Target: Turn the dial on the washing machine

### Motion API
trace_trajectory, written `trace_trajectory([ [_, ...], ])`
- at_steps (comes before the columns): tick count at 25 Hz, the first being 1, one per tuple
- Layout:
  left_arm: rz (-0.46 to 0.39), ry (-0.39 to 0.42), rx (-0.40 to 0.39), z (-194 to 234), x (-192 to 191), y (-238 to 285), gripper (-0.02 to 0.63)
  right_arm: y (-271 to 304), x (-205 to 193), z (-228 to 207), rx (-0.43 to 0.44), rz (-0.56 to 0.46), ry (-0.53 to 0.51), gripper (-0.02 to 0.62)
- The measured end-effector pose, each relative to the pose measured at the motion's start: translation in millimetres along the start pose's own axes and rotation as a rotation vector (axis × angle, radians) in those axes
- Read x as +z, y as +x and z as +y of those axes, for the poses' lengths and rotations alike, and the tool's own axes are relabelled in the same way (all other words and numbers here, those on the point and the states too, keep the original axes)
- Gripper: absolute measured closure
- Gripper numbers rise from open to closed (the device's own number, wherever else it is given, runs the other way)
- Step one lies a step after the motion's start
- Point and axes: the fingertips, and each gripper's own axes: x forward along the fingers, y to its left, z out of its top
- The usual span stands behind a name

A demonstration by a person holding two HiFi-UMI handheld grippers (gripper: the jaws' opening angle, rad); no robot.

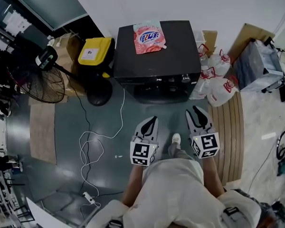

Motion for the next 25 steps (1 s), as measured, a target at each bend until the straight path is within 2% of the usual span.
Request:
trace_trajectory([
  [12, 0.023, -0.003, 0.071, 12.2, 8.2, 81.2, 0.594, 62.0, -0.4, -75.4, 0.013, 0.001, 0.043, 0.465],
  [17, 0.035, 0.008, 0.069, 13.0, 5.5, 112.5, 0.594, 82.8, -6.8, -101.1, -0.004, 0.011, 0.055, 0.463],
  [25, 0.067, 0.019, 0.038, 13.9, -8.6, 148.1, 0.594, 106.6, -39.8, -122.8, -0.047, 0.06, 0.067, 0.454],
])
